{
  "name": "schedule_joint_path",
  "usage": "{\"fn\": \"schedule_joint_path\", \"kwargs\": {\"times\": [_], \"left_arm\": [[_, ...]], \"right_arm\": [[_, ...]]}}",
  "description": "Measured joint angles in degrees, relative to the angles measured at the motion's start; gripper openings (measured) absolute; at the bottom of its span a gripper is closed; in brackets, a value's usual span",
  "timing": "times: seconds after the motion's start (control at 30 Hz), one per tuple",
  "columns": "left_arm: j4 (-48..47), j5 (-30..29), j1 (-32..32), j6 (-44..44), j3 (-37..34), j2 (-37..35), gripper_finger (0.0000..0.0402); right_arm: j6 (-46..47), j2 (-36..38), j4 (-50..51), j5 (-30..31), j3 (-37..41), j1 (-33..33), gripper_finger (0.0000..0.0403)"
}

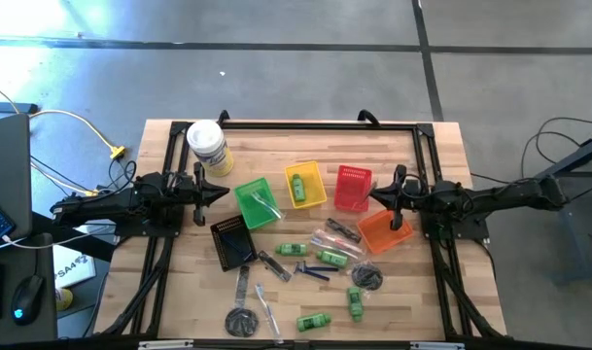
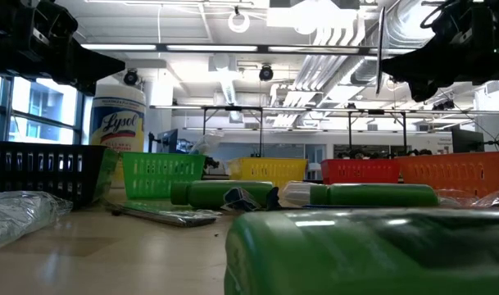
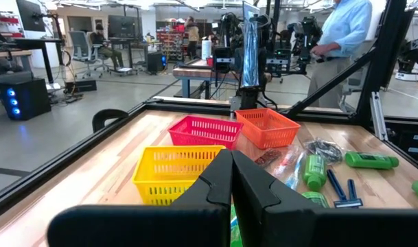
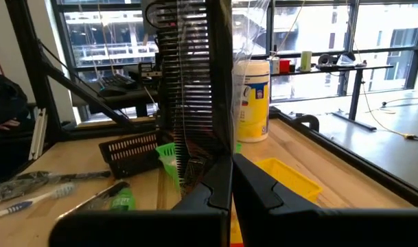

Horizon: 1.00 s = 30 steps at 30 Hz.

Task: Pick & Place Travel size toiletries
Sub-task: Put the black comb into the red bin

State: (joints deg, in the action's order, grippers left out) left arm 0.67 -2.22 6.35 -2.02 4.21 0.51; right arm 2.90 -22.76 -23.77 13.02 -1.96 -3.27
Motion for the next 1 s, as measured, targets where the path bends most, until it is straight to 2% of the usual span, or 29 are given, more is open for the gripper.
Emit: {"fn": "schedule_joint_path", "kwargs": {"times": [0.37, 0.47, 0.57, 0.67, 0.87, 1.0], "left_arm": [[0.0, 0.0, 0.0, 0.0, 0.0, 0.0, 0.0000], [0.0, 0.0, 0.0, 0.0, 0.0, 0.0, 0.0000], [0.1, 0.0, 0.0, 0.0, 0.0, 0.0, 0.0000], [0.6, 0.0, 0.0, 0.0, 0.0, 0.0, 0.0000], [1.4, 0.0, 0.0, 0.2, 0.0, 0.0, 0.0000], [1.5, 0.0, 0.0, 0.2, 0.0, 0.0, 0.0000]], "right_arm": [[0.1, 0.0, -0.2, 0.2, 0.0, 0.0, 0.0002], [0.8, 0.0, -3.3, 1.5, 0.0, 0.0, 0.0002], [1.4, -0.2, -3.5, 2.2, -2.0, 0.0, 0.0002], [1.4, -1.3, 1.7, 3.9, -6.6, 0.0, 0.0002], [4.5, -8.5, 18.9, 13.0, -18.5, 0.1, 0.0002], [8.2, -14.0, 28.1, 13.7, -25.7, 1.2, 0.0002]]}}
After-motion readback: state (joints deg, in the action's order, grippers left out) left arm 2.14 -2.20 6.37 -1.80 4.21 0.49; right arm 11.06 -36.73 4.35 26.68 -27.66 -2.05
